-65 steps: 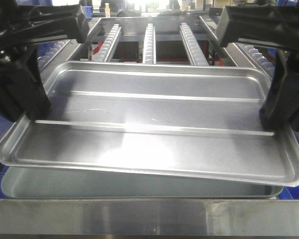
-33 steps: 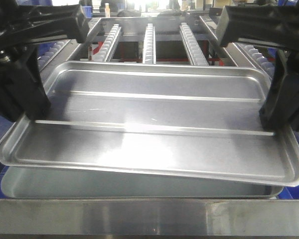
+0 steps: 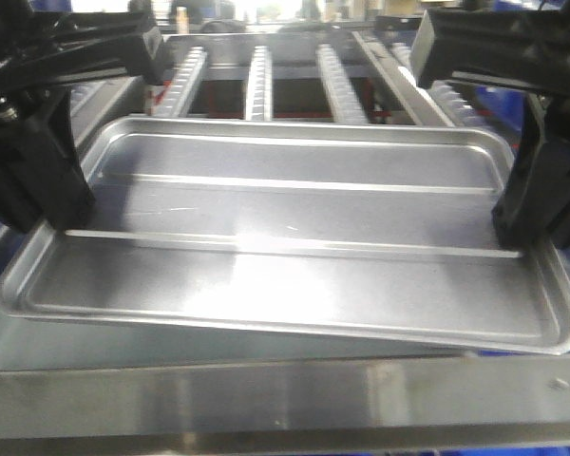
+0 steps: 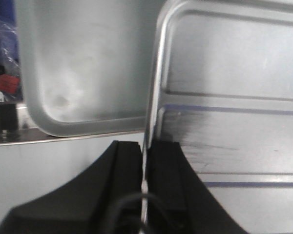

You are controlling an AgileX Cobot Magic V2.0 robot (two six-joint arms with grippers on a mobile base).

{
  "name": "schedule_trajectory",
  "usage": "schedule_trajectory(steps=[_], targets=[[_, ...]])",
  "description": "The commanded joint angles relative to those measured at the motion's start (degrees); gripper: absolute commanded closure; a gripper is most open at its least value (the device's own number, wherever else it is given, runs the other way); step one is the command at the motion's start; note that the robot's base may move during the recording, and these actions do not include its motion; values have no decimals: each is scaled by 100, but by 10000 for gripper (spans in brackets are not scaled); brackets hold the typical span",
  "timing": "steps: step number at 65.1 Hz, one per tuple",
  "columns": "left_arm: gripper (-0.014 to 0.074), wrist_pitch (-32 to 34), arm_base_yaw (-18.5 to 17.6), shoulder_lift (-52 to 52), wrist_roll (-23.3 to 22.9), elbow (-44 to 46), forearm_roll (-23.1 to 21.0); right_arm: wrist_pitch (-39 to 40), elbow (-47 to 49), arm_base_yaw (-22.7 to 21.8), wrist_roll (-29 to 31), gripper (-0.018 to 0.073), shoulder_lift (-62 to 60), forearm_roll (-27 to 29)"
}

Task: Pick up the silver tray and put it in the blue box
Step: 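Hold the tray level in both grippers while the base drives to the blue crates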

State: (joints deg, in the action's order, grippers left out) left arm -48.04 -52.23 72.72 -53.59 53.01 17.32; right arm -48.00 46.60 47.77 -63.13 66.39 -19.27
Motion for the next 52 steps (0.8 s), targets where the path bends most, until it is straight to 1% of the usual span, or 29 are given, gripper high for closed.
schedule_trajectory(steps=[1,52], targets=[[604,29,28,-140,-25,190,194,-16,167,-13,99,489,-138,-263],[604,29,28,-140,-25,190,180,-16,167,-13,99,489,-138,-263]])
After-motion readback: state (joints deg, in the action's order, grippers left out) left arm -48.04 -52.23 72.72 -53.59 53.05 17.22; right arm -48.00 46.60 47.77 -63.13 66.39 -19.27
